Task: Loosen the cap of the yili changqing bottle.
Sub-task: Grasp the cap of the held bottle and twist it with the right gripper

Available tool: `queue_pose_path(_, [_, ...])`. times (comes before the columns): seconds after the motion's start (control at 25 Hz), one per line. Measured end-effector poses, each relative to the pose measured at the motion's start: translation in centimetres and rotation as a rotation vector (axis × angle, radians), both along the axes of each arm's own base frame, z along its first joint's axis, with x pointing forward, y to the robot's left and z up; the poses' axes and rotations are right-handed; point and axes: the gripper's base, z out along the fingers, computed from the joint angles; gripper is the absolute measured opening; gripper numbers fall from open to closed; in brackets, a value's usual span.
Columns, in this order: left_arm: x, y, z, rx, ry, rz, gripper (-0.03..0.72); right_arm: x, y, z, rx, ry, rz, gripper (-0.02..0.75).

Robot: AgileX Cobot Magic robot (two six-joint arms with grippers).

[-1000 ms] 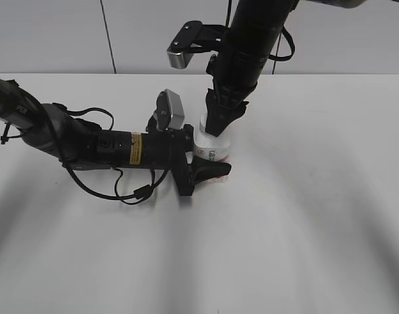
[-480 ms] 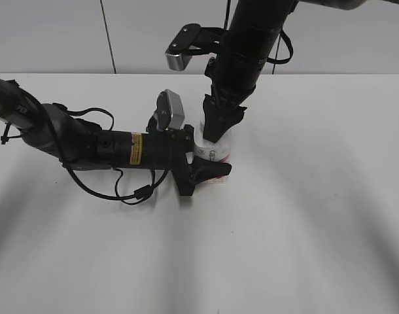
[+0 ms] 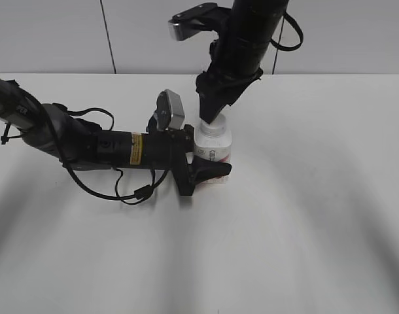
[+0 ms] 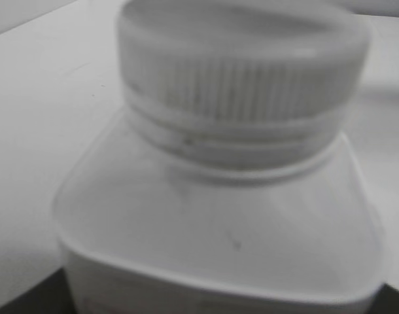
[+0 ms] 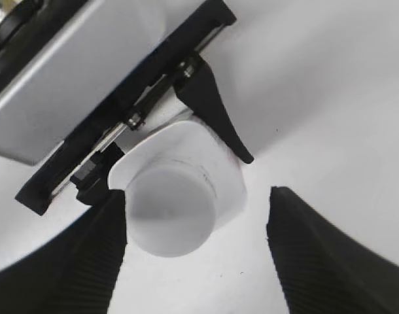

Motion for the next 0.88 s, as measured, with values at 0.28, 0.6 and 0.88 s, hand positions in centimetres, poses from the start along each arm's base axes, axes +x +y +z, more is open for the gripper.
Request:
queue_pose_path(0.28, [0.0, 0.0, 0.0, 0.0, 0.0, 0.0, 0.428, -0.01, -0.05, -0.02, 0.026, 0.097, -0.317, 0.532])
queue_pose_path(0.6, [0.0, 0.0, 0.0, 0.0, 0.0, 0.0, 0.428, -0.18, 0.25, 0.06, 0.08, 0.204, -0.573, 0.532])
queue_pose_path(0.88, [0.0, 0.0, 0.0, 0.0, 0.0, 0.0, 0.428, -0.11, 0.1, 0.02, 0.073, 0.217, -0.658, 0.532])
